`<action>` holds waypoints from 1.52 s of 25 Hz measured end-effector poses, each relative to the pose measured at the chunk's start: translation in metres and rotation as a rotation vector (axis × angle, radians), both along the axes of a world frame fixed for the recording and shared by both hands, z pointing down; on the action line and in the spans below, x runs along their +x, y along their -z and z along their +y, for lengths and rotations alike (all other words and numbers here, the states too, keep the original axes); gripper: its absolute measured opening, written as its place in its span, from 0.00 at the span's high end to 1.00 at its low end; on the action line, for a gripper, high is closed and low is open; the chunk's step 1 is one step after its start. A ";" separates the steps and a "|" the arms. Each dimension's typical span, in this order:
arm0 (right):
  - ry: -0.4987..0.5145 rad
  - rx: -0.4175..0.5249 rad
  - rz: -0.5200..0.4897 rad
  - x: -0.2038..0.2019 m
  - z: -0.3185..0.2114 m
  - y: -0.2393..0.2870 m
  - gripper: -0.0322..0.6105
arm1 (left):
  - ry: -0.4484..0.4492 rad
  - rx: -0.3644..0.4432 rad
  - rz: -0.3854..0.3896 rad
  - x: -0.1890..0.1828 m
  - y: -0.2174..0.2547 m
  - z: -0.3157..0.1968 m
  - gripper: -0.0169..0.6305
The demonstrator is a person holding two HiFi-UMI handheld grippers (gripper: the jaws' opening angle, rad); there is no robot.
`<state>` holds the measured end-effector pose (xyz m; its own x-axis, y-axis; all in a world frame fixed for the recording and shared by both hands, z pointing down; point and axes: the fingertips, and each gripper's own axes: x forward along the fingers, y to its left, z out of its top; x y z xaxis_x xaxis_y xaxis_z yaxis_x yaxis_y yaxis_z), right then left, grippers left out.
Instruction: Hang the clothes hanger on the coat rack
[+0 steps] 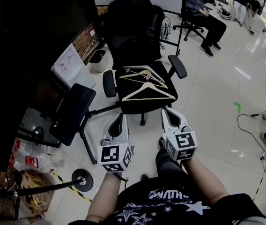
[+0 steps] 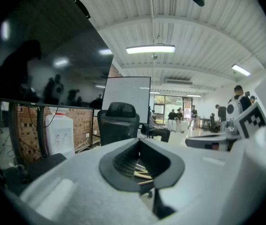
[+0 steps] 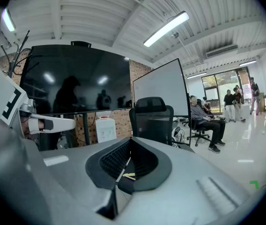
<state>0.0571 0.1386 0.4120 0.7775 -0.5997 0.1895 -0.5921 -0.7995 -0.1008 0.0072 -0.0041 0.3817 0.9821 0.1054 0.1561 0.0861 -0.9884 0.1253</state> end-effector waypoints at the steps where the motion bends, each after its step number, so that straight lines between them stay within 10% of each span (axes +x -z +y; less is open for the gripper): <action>1: -0.001 0.014 0.006 0.013 0.002 0.001 0.94 | 0.003 0.000 0.001 0.011 -0.001 0.002 0.97; 20: 0.052 -0.003 -0.071 0.236 0.041 -0.069 0.94 | 0.114 0.071 -0.084 0.202 -0.055 -0.002 0.97; 38: 0.208 -0.239 -0.247 0.260 0.003 -0.231 0.94 | -0.041 -0.084 -0.372 0.251 -0.255 0.005 0.97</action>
